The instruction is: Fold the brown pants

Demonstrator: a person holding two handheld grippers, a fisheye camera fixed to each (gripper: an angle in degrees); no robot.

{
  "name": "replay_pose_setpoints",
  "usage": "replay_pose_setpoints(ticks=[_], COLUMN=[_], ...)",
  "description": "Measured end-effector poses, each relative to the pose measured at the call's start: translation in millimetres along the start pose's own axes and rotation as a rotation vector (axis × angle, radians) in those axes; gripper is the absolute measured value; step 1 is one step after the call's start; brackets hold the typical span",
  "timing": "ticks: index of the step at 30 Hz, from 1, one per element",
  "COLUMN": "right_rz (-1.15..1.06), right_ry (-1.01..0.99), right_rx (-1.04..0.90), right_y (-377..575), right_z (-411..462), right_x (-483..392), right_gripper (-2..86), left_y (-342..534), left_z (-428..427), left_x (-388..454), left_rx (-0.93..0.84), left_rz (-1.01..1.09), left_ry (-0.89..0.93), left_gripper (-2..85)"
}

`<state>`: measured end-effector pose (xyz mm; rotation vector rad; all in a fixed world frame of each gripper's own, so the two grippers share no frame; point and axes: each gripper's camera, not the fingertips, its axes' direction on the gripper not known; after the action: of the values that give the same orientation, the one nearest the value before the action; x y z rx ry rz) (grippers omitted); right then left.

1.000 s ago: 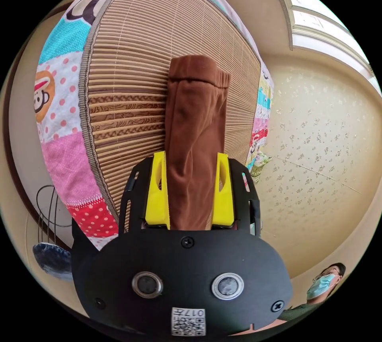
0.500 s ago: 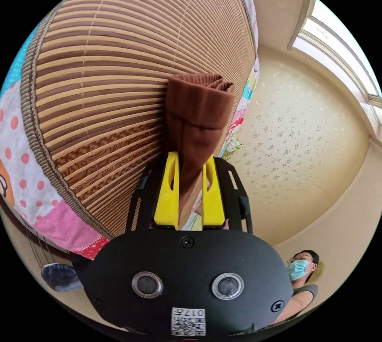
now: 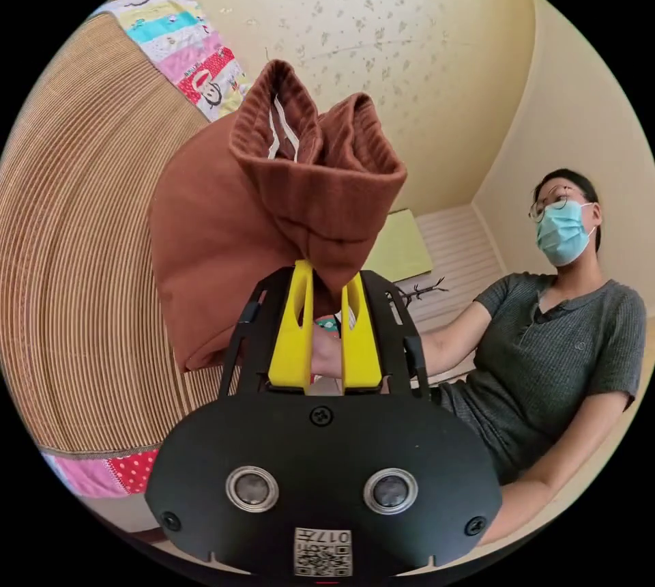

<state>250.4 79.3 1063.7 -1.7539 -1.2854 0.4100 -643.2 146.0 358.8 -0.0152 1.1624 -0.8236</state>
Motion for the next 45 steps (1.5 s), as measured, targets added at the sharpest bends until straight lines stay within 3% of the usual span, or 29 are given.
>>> replay_pose_setpoints(ticks=[6, 8, 13, 15, 18, 22, 25, 27, 30, 32, 35, 39, 40, 42, 45], right_rz=[0.289, 0.500, 0.363, 0.301, 0.244, 0.185, 0.199, 0.176, 0.102, -0.113, -0.180, 0.163, 0.189, 0.171, 0.078], right_ry=[0.126, 0.184, -0.102, -0.137, -0.078, 0.008, 0.050, 0.015, 0.242, 0.364, 0.454, 0.532, 0.464, 0.437, 0.451], right_rx=[0.403, 0.543, 0.709, 0.686, 0.559, 0.437, 0.370, 0.298, 0.108, -0.010, -0.056, 0.033, 0.148, 0.320, 0.394], right_y=[98.4, 153.5, 217.4, 219.2, 197.8, 151.1, 117.8, 96.3, 69.1, 63.3, 70.1, 78.8, 90.7, 111.9, 131.8], right_z=[-169.9, -234.4, -301.8, -303.8, -285.2, -248.4, -227.1, -213.0, -197.8, -191.4, -196.1, -213.8, -224.2, -231.9, -211.7], right_x=[101.3, 140.5, 176.8, 177.4, 167.1, 149.2, 145.7, 142.1, 103.6, 53.3, 34.4, 93.5, 94.3, 77.4, 42.9], right_gripper=[1.0, 1.5, 6.7, 9.0, 11.4, 12.8, 13.1, 12.2, 5.8, 4.0, 3.6, 5.2, 5.9, 6.3, 6.4], left_y=[8.7, 22.7, 59.1, 69.1, 69.8, 48.8, 27.7, 22.5, 24.0, 25.2, 25.9, 30.7, 32.3, 35.5, 25.2], left_z=[157.3, 161.5, 119.6, 94.0, 78.8, 83.5, 95.2, 107.5, 126.0, 129.9, 125.2, 103.7, 99.9, 83.5, 72.1], left_x=[8.9, 2.3, -7.8, -7.7, -7.1, 16.0, 30.9, 17.8, -0.8, -0.1, -7.4, 0.6, 0.2, -5.6, -9.3], left_rx=[-0.324, -0.294, -0.150, -0.072, -0.018, 0.006, -0.018, -0.053, -0.195, -0.261, -0.319, -0.258, -0.242, -0.136, -0.032], left_rz=[-0.170, -0.241, -0.466, -0.554, -0.625, -0.572, -0.547, -0.608, -0.638, -0.575, -0.600, -0.533, -0.534, -0.577, -0.560], left_ry=[-0.028, -0.028, -0.343, -0.471, -0.508, -0.536, -0.572, -0.502, -0.551, -0.612, -0.536, -0.455, -0.426, -0.300, -0.211], left_gripper=[9.8, 7.5, 10.0, 12.5, 15.8, 14.9, 15.2, 18.4, 18.0, 15.3, 14.4, 7.2, 7.8, 18.1, 22.5])
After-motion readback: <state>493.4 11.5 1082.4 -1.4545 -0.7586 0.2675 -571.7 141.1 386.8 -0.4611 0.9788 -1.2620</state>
